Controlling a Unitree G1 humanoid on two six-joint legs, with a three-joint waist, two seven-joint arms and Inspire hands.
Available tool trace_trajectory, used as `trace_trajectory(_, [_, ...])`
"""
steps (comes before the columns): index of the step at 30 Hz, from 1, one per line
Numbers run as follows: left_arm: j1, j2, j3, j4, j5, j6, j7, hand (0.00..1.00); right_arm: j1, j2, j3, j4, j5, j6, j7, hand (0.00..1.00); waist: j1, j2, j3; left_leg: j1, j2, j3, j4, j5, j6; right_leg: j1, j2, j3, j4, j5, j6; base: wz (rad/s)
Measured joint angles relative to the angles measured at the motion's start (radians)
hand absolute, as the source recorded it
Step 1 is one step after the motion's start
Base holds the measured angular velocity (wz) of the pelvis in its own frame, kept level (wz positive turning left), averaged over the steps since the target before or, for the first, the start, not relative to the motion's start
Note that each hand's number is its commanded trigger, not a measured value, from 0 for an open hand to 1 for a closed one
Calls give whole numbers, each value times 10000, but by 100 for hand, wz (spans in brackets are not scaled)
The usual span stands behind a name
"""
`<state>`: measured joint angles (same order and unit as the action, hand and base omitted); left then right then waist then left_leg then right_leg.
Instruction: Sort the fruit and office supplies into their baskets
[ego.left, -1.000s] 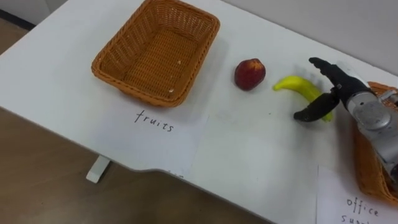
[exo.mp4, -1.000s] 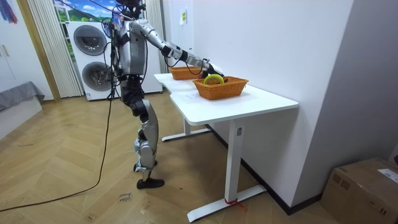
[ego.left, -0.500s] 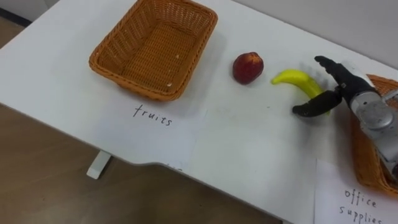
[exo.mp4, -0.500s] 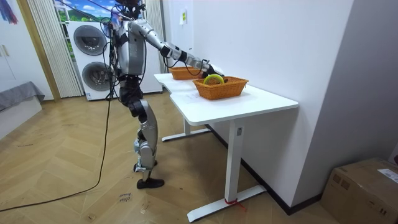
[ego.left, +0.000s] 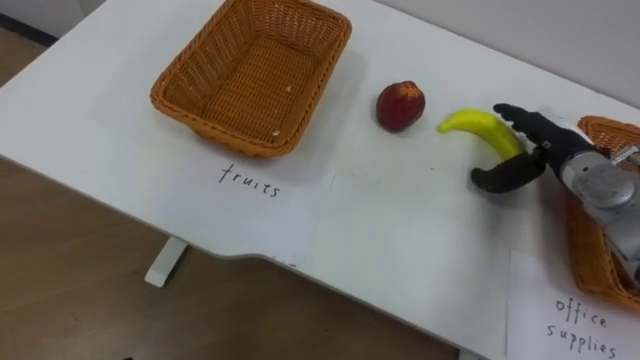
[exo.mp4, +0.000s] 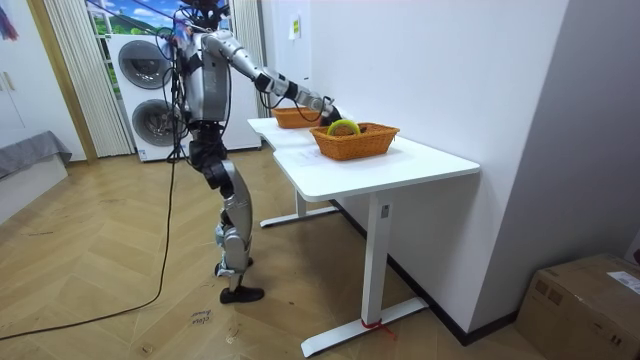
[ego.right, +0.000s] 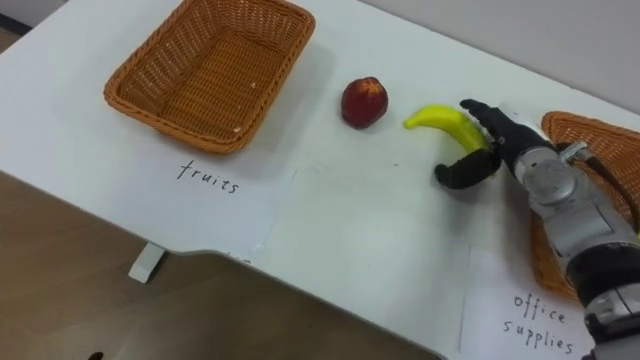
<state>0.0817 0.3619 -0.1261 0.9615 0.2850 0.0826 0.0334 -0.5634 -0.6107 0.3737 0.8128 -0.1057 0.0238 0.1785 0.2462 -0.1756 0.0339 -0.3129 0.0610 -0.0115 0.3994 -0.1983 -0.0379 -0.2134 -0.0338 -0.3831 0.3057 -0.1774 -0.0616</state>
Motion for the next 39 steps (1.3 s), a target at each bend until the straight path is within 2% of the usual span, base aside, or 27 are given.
trace_trajectory(5, [-32, 156, -54, 131, 3, -6, -16, 0, 9, -24, 78, 20, -103, 19, 298, 0, 2, -24, -17, -66, -3, -68, 93, 7, 0, 7, 12, -46, 11, 2, -4, 3])
trace_trajectory(12, [-142, 169, -165, 488, 16, -24, -33, 0, 18, -92, 180, 57, -200, -7, 431, 0, 27, -34, -22, -77, -8, -114, 116, 9, 0, 40, 12, -90, 0, 3, -5, 0])
trace_trajectory(21, [-232, 171, -168, 710, 5, -241, -33, 0, 59, -224, 358, 31, -194, -107, 434, 0, 26, -59, -24, -68, -26, -179, -2, 77, -22, 80, 24, -170, -135, 32, -27, 0])
trace_trajectory(23, [-234, 172, -168, 716, 4, -242, -34, 0, 61, -242, 364, 29, -170, -134, 434, 99, 25, -94, -37, -64, -26, -177, -32, 94, -25, 70, 25, -173, -145, 49, -34, 0])
trace_trajectory(32, [-213, 188, -167, 715, 2, -402, -58, 0, 2, -373, 377, 3, -226, -109, -29, 100, 102, -108, -40, 66, -19, -177, -112, 94, -26, 218, 67, -182, -300, 65, -20, 0])
trace_trajectory(34, [-179, 202, -116, 714, 12, -402, -55, 0, 5, -384, 328, -64, -225, -80, -56, 100, 118, -182, -92, 146, -26, -152, -247, 102, -37, 241, 68, -153, -325, 61, -15, 0])
trace_trajectory(39, [-154, 203, 58, 706, 15, -402, -42, 0, 61, -384, 238, -167, -483, -3, -27, 100, 91, -223, -103, 523, -39, -136, -480, 107, -44, 570, 83, -155, -477, 48, 8, -1])
